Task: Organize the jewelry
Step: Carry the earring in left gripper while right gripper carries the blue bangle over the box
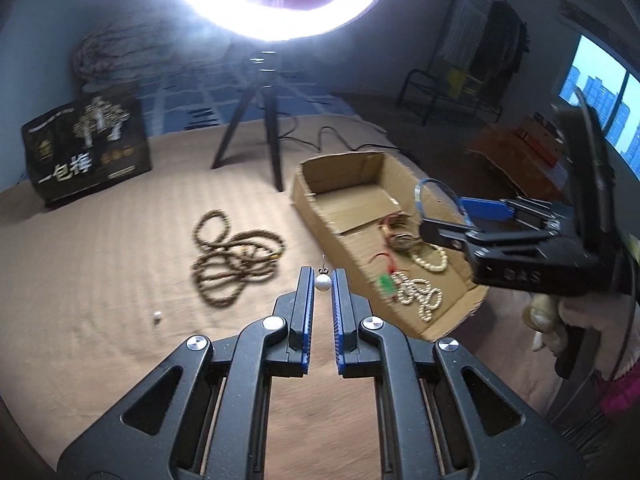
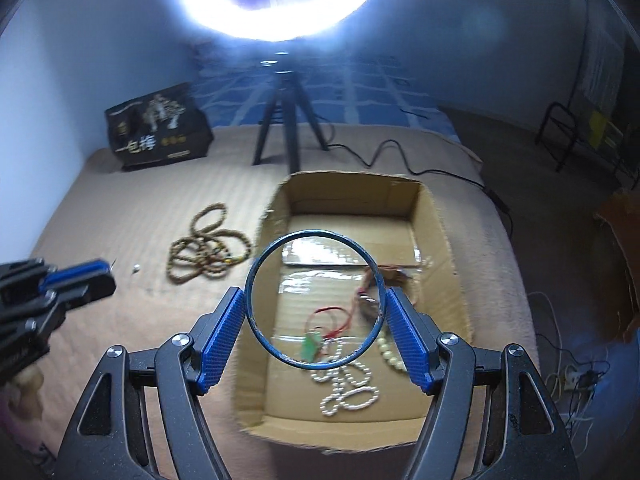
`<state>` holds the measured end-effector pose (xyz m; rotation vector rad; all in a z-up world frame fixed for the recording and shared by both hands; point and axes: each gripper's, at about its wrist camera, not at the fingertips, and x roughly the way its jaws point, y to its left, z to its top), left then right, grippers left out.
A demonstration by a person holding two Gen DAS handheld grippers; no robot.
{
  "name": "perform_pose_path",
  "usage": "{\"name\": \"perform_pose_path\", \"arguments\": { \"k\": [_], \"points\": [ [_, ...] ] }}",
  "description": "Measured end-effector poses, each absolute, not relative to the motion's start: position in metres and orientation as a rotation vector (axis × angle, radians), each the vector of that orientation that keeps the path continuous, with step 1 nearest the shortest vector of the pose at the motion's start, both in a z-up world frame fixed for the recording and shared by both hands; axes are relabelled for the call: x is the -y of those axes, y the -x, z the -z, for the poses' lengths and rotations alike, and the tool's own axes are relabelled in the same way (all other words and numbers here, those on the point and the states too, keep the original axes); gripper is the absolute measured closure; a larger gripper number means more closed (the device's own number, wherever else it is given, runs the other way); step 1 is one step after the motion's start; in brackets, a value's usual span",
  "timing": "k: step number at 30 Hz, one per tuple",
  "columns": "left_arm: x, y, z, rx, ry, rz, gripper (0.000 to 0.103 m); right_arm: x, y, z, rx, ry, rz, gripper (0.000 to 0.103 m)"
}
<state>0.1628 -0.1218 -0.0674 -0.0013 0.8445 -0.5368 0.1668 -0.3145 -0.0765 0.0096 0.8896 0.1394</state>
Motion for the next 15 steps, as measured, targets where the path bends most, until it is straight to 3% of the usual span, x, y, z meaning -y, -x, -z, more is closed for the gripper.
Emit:
{"name": "perform_pose_path", "arguments": {
  "k": [15],
  "points": [
    [0.185,-0.157,0.083,-0.871,-0.010,0.625,0.096,0.343,-0.190,0.085,-0.910,-0.089,-0.112,0.032]
  ]
}}
